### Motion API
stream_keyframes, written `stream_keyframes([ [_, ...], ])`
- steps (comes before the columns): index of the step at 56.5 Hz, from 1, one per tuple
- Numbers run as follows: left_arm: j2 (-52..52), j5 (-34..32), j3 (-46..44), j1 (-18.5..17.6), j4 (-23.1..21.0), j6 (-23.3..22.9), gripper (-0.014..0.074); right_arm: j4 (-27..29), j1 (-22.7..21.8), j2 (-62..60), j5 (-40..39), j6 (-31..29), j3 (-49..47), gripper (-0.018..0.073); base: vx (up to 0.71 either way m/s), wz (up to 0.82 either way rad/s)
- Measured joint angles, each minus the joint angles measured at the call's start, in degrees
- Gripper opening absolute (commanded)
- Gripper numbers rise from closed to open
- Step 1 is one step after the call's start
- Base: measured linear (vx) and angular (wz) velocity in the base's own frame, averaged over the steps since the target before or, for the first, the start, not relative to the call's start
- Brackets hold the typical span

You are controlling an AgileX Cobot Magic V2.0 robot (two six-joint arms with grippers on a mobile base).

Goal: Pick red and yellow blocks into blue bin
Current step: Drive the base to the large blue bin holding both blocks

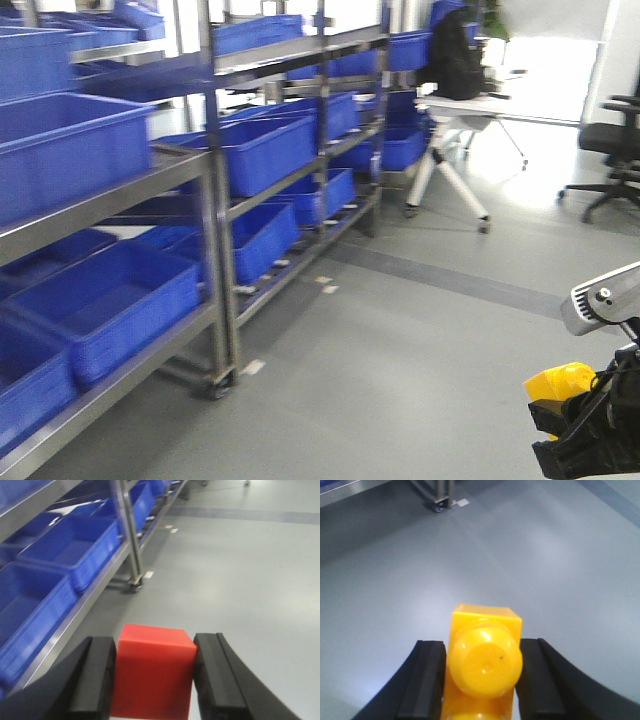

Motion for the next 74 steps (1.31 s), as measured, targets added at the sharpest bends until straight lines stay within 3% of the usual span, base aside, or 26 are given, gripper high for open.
stream_keyframes([
  [74,0.0,0.0,0.0,0.0,0.0,0.0,0.0272,0.0,0.0,0.0,0.0,0.0,0.0,0.0226,0.33,-0.30],
])
